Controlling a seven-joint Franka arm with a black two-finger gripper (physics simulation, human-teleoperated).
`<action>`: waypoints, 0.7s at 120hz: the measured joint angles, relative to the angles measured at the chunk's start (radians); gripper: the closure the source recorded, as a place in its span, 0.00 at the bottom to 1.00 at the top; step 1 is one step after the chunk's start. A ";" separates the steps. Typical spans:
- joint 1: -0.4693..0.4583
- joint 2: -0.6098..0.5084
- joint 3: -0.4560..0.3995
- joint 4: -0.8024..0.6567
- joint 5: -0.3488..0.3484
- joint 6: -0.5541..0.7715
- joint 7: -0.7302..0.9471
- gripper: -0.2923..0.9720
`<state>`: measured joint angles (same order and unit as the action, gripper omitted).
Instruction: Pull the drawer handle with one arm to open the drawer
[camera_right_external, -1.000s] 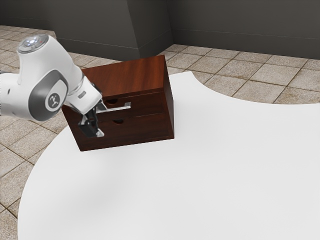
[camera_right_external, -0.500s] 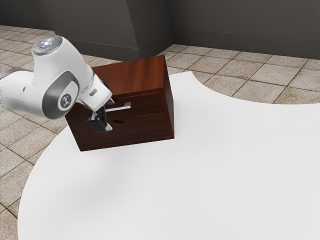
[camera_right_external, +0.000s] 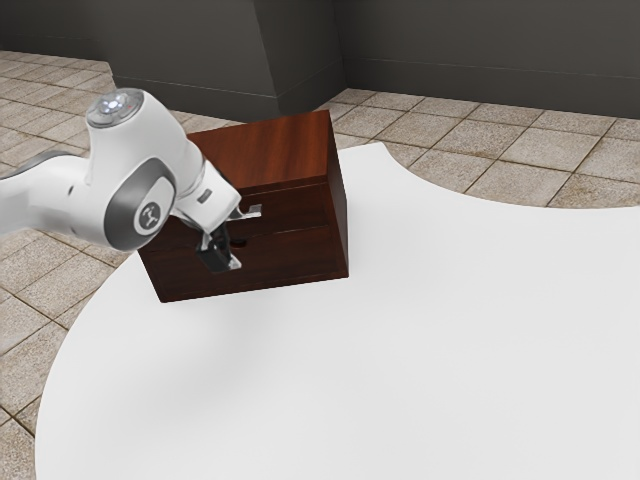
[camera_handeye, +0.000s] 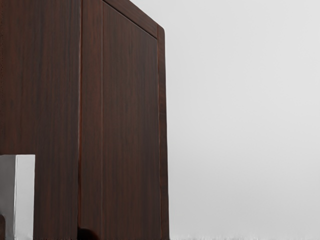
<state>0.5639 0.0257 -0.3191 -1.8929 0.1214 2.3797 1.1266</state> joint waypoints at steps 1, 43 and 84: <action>0.000 0.000 0.000 0.000 0.000 0.000 -0.001 0.23; 0.014 0.013 0.032 0.006 -0.006 0.008 -0.023 0.23; 0.036 0.037 0.036 0.008 -0.019 0.029 -0.040 0.22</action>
<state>0.6001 0.0624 -0.2826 -1.8852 0.1021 2.4085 1.0862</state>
